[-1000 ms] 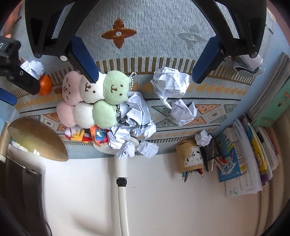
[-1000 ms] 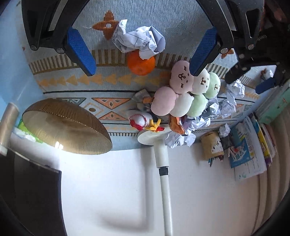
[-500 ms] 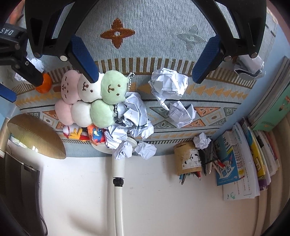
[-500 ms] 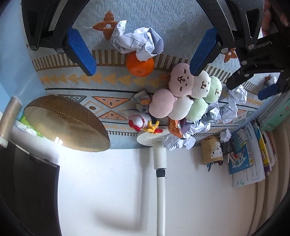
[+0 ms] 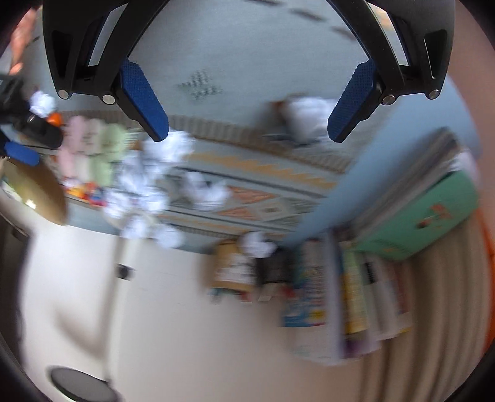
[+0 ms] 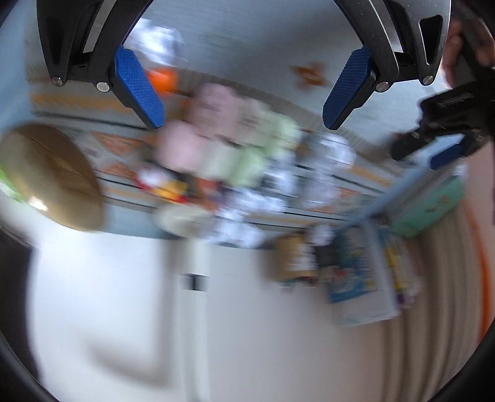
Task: Organize objects
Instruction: 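Grasp a crumpled paper ball with the right tool while the left tool grasps another, then carry both paper balls over the woven bowl and open both tools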
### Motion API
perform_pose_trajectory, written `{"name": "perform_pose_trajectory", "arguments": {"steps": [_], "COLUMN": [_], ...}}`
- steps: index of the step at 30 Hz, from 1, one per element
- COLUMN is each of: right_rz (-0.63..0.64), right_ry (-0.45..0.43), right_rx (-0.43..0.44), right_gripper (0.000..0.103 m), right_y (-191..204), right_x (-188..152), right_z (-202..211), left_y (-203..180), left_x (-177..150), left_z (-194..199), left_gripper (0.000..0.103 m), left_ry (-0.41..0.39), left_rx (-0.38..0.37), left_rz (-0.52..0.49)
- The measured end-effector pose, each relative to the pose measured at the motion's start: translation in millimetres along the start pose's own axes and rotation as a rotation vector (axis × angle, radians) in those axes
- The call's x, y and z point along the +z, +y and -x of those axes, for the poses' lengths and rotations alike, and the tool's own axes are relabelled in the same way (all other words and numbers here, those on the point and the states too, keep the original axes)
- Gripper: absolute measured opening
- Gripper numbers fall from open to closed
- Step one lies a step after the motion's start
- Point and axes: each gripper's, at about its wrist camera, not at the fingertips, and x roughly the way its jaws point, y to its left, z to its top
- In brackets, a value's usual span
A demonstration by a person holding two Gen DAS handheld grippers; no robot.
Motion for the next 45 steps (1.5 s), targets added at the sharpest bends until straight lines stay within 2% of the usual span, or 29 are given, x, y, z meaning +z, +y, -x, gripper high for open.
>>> {"name": "perform_pose_trajectory", "arguments": {"steps": [3, 5, 8, 10, 11, 13, 14, 15, 16, 17, 18, 25, 28, 31, 35, 40, 42, 44, 45], "right_rz": [0.037, 0.063, 0.074, 0.059, 0.056, 0.063, 0.073, 0.078, 0.076, 0.068, 0.060, 0.035, -0.008, -0.031, -0.082, -0.200, -0.283, -0.348, -0.371], "right_ry": [0.056, 0.105, 0.194, 0.220, 0.228, 0.247, 0.252, 0.257, 0.260, 0.266, 0.272, 0.222, 0.185, 0.113, 0.019, -0.104, -0.125, -0.107, -0.092], "right_rx": [0.103, 0.131, 0.145, 0.129, 0.134, 0.135, 0.125, 0.121, 0.126, 0.140, 0.146, 0.186, 0.204, 0.174, 0.041, -0.215, -0.277, -0.323, -0.344], "right_gripper": [0.094, 0.078, 0.076, 0.077, 0.077, 0.077, 0.077, 0.076, 0.071, 0.058, 0.056, 0.053, 0.053, 0.053, 0.053, 0.053, 0.053, 0.053, 0.053], "right_y": [41.5, 61.9, 78.9, 80.5, 81.1, 81.3, 82.9, 83.3, 82.5, 81.1, 78.4, 71.8, 60.4, 32.6, -30.6, -139.6, -188.4, -228.0, -244.0], "right_x": [19.5, 25.0, 24.7, 23.6, 22.9, 23.4, 23.4, 21.7, 21.4, 20.5, 19.1, 17.3, 16.2, 19.0, 31.2, 47.1, 48.3, 46.5, 43.9], "right_z": [-24.0, -45.8, -88.0, -108.1, -113.3, -122.8, -127.5, -131.7, -135.0, -139.4, -140.6, -110.8, -77.8, -35.1, 23.8, 90.4, 105.1, 105.6, 103.2], "left_y": [36.7, 51.5, 57.9, 55.0, 53.3, 50.5, 50.0, 50.3, 50.9, 50.7, 50.3, 26.9, -3.9, -45.2, -120.0, -227.0, -272.2, -318.1, -328.6], "left_x": [-2.6, -5.3, -7.1, -8.0, -7.8, -7.0, -6.9, -7.1, -8.0, -9.1, -10.1, -1.1, 11.2, 24.1, 48.0, 78.6, 87.2, 87.5, 84.4], "left_z": [-10.0, -24.9, -42.1, -53.8, -59.7, -68.0, -72.1, -74.7, -76.7, -78.1, -77.9, -51.4, -32.2, -16.2, -2.1, 7.5, 2.8, -10.1, -12.2], "left_gripper": [0.102, 0.102, 0.102, 0.100, 0.097, 0.081, 0.077, 0.064, 0.052, 0.050, 0.046, 0.042, 0.042, 0.042, 0.042, 0.042, 0.042, 0.042, 0.042], "left_ry": [0.059, 0.115, 0.148, 0.176, 0.184, 0.195, 0.202, 0.208, 0.216, 0.220, 0.218, 0.157, 0.121, 0.075, 0.033, 0.015, 0.043, 0.085, 0.096], "left_rx": [0.017, 0.007, -0.024, -0.012, -0.003, -0.012, -0.022, -0.031, -0.034, -0.031, -0.038, -0.096, -0.167, -0.231, -0.339, -0.521, -0.599, -0.626, -0.634], "left_rz": [0.031, 0.058, 0.092, 0.092, 0.092, 0.095, 0.102, 0.110, 0.120, 0.126, 0.129, 0.072, 0.035, -0.026, -0.111, -0.223, -0.257, -0.286, -0.293]}}
